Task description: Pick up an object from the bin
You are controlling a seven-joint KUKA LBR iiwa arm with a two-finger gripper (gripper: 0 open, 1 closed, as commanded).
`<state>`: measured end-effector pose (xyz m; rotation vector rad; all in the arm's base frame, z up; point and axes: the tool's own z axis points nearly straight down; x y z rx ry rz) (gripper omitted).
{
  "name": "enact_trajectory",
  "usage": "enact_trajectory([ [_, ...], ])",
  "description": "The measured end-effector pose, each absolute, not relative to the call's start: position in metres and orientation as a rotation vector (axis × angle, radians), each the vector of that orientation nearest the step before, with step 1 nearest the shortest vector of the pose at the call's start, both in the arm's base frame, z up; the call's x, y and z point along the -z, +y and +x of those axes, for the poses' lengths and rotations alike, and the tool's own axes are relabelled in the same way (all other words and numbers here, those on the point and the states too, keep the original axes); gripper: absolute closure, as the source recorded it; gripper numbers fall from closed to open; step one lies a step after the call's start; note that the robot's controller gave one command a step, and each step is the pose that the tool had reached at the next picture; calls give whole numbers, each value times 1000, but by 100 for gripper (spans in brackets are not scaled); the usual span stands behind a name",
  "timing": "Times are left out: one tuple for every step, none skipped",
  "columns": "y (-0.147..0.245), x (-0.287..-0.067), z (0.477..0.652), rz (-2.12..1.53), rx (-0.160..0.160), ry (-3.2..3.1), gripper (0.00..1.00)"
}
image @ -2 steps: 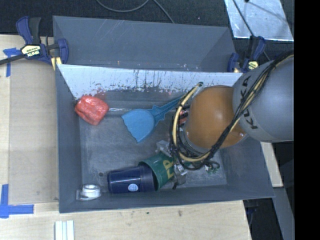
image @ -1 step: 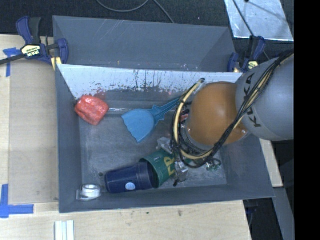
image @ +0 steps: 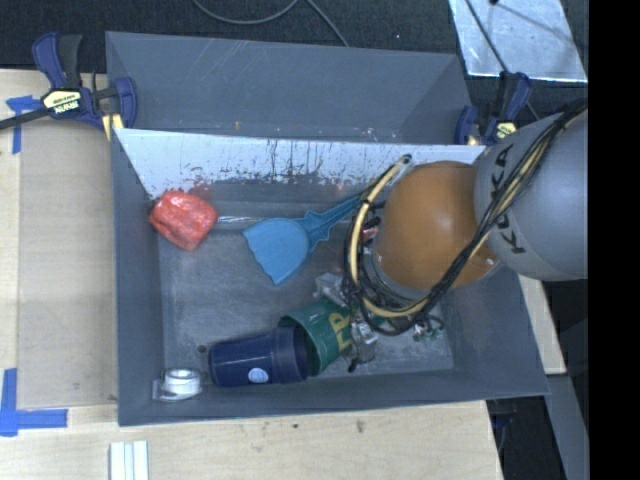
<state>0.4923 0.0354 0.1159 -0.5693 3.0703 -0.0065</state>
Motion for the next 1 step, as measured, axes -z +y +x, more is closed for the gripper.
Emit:
enact_trajectory([
  [35,-123,491,-569,6,3075,100],
])
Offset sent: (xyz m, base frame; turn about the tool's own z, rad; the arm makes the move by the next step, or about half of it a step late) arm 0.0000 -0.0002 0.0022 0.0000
